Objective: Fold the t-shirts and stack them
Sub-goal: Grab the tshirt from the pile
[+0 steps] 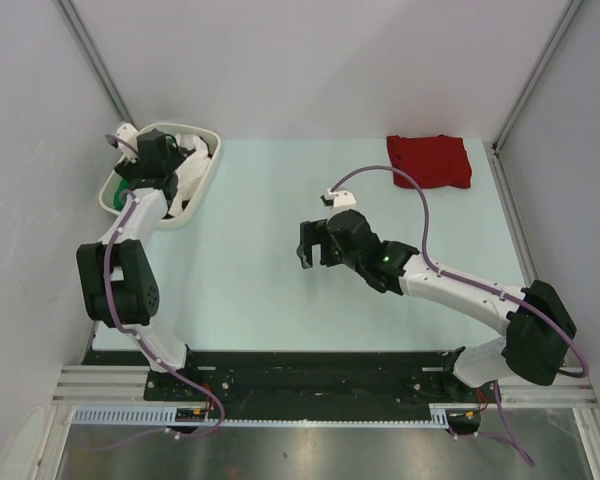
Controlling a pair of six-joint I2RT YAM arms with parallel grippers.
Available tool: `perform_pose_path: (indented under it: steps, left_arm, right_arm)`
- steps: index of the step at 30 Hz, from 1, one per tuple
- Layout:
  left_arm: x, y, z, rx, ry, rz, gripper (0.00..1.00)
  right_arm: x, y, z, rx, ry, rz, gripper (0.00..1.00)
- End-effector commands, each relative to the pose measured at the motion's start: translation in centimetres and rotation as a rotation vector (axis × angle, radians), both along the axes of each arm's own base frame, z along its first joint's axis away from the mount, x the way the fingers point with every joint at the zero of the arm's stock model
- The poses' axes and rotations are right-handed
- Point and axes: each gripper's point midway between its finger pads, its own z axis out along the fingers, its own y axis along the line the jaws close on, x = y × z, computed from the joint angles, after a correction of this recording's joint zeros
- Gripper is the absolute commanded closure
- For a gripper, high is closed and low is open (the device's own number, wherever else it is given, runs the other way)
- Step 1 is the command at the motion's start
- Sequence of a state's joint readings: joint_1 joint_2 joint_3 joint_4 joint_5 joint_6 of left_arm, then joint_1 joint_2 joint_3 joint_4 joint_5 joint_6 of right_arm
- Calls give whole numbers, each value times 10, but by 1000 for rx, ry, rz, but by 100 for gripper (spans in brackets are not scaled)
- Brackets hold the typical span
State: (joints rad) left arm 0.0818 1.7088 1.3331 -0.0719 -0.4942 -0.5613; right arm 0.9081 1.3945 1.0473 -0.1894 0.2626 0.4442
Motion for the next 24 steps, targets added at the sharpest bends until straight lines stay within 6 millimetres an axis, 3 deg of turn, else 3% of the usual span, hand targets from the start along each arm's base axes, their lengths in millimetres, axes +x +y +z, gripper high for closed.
perform_pose_path:
  steps: [1, 5, 12, 18, 24]
  left_arm:
    - [11, 12, 13, 55, -79, 25, 6]
    - [8, 9, 6, 40, -81, 20, 11]
    - [-6, 6, -30, -10, -53, 25, 16]
    - [11, 11, -28, 6, -47, -11, 14]
    - [25, 22, -41, -11, -29, -23, 14]
  right_arm:
    - [6, 17, 0, 50, -6, 25, 0]
    - [7, 23, -6, 61, 10, 40, 0]
    - [5, 27, -10, 69, 23, 57, 0]
    - [3, 26, -14, 44, 26, 62, 0]
    - [4, 29, -15, 48, 19, 70, 0]
